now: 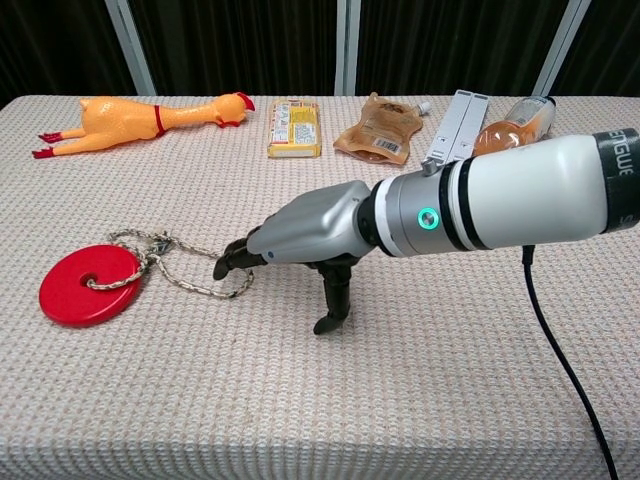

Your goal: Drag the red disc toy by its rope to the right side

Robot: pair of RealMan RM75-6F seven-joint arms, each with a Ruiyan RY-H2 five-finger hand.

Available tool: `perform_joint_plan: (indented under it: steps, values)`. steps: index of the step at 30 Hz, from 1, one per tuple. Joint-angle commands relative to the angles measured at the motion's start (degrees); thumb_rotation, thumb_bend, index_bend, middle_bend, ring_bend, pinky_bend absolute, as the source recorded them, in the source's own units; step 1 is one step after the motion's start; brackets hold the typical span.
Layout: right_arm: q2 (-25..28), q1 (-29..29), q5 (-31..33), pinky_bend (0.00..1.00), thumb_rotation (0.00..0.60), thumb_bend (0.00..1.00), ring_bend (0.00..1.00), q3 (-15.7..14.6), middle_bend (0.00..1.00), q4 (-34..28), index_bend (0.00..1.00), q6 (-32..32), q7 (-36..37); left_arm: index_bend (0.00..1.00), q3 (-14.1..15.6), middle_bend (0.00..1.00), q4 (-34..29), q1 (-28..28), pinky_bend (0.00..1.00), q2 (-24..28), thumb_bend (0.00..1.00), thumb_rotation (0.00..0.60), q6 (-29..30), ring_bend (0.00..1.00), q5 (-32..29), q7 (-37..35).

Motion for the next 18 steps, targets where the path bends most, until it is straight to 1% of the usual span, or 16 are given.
perform_joint_plan:
  steps: [1,7,14,18]
  values:
    - [-0.2,0.4,0.2,0.0,0.6,0.16,0.0,-0.3,0.04,0.3,0.0,0.3,0.4,0.16,-0.1,0.17,0.1,0.1,0.14,0.0,0.02,0.6,0.1,0.1,0.0,-0.2]
    - [0.2,1.0,0.5,0.0,0.6,0.19,0.0,-0.9,0.16,0.4,0.0,0.9,1.3,0.16,0.0,0.17,0.4,0.2,0.14,-0.1,0.02,0.6,0.1,0.1,0.0,-0.5]
    - [0.5,1.7,1.2,0.0,0.6,0.21,0.0,-1.8,0.2,0.4,0.0,1.3,1.7,0.16,-0.1,0.17,0.7,0.2,0.14,-0.1,0.02,0.6,0.1,0.1,-0.1,-0.6]
    - [1.1,1.8,1.5,0.0,0.6,0.22,0.0,-2.3,0.25,0.0,0.0,2.1,1.7,0.16,-0.1,0.17,0.7,0.2,0.14,-0.1,0.02,0.6,0.1,0.1,0.0,-0.6]
